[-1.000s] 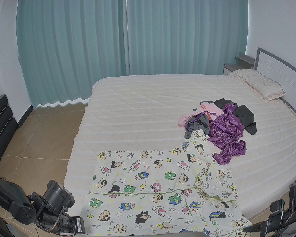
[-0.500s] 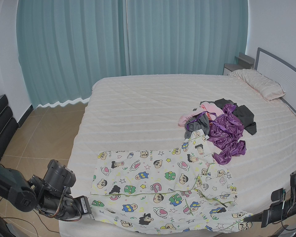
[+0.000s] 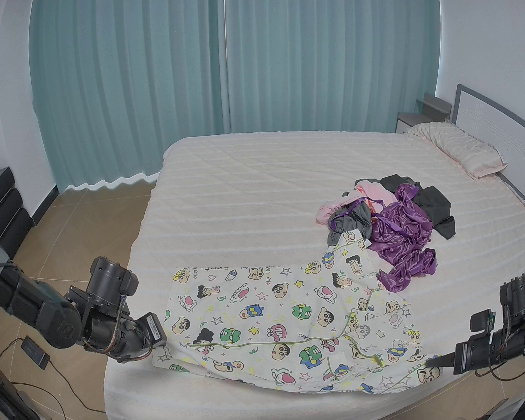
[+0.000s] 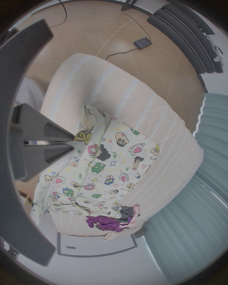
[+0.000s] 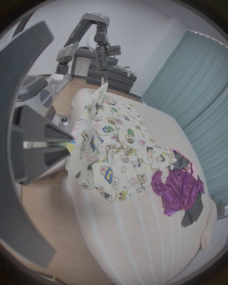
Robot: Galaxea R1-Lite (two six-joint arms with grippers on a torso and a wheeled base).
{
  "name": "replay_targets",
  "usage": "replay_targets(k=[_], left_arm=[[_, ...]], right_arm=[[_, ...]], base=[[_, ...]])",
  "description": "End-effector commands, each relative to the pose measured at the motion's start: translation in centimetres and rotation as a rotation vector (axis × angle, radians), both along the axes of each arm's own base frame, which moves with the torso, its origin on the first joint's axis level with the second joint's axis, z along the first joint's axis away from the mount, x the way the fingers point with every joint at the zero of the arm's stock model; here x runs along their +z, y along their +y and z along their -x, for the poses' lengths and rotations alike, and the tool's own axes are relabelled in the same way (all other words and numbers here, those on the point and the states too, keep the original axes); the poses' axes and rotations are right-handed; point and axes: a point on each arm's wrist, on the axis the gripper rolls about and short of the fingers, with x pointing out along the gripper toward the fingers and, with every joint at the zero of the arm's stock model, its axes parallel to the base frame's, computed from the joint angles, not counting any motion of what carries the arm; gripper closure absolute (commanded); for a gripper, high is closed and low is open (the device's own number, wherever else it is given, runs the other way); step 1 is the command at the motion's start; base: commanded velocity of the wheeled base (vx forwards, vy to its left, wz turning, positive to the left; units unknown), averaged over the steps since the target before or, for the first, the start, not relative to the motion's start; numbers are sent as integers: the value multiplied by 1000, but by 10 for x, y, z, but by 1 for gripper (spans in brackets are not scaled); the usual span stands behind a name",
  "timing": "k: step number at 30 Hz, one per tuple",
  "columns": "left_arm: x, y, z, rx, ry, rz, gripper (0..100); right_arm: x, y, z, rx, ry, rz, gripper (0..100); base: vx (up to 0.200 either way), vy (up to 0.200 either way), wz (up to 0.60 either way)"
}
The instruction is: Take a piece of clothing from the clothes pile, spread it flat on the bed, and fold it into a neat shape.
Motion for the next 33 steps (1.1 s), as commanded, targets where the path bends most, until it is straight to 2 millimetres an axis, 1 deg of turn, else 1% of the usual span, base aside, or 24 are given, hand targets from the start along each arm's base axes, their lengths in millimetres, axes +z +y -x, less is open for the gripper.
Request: replay_targets(k=[1, 9, 11, 13, 14, 20, 27, 33], left_arm=[[-14, -1, -20, 56, 18, 17, 100], [-26, -5, -42, 125, 14, 51, 100], [-28, -5, -47, 139, 10, 60, 100], [-28, -4, -47, 142, 9, 61, 100], [-31, -1, -54, 160, 3, 64, 100], [-40, 3, -70, 188, 5, 62, 100], [-53, 0, -84, 196, 19, 48, 100], [-60, -3, -95, 192, 19, 44, 100]], right_arm=[[-7, -4, -21, -31, 46, 2, 100], [-15, -8, -46, -66, 51, 5, 100], [-19, -10, -51, -79, 49, 6, 100], [-19, -10, -52, -79, 49, 6, 100], [-24, -11, -59, -84, 40, 5, 100], [-34, -12, -72, -91, 26, 13, 100], [-43, -10, -87, -118, -10, -8, 100], [-59, -9, -100, -142, -11, 22, 100]], base=[[0, 0, 0], [0, 0, 0], [0, 0, 0], [0, 0, 0], [0, 0, 0], [0, 0, 0], [0, 0, 0], [0, 0, 0]])
